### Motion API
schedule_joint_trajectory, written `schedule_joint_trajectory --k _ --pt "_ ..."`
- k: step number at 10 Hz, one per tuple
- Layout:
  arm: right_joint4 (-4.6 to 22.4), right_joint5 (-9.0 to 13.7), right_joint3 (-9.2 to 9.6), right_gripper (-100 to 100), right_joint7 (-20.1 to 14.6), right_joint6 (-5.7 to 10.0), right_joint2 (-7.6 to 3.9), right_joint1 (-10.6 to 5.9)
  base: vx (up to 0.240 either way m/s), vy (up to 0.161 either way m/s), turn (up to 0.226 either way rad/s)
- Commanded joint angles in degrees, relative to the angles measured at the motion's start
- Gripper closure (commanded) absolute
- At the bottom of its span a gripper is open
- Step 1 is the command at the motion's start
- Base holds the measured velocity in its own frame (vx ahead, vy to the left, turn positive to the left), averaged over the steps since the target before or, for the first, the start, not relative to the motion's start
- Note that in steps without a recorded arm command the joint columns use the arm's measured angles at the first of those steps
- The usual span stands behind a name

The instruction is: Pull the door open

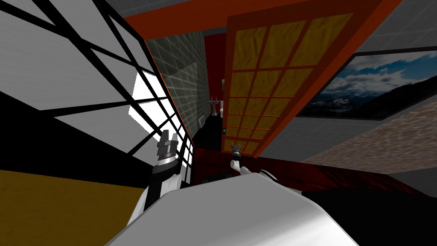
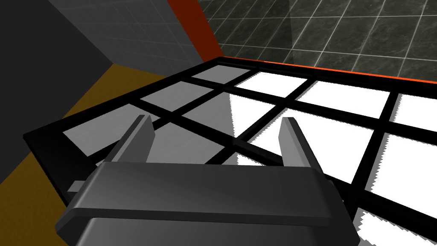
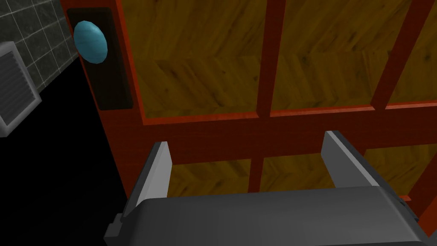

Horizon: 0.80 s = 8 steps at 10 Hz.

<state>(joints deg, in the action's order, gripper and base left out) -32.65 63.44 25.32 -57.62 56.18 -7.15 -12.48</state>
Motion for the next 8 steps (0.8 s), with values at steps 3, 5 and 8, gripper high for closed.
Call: schedule_joint_trajectory --k 3,5,8 --pt "0.3 -1.5 0.19 -100 -1.5 0.29 0.92 -0.02 0.197 0.002 0.010" --pt "0.5 -2.3 0.28 -100 -2.2 0.40 1.34 -0.09 0.188 0.027 0.006" --pt "0.7 -3.4 0.43 -100 -3.1 0.57 1.90 -0.19 0.192 0.014 0.008"
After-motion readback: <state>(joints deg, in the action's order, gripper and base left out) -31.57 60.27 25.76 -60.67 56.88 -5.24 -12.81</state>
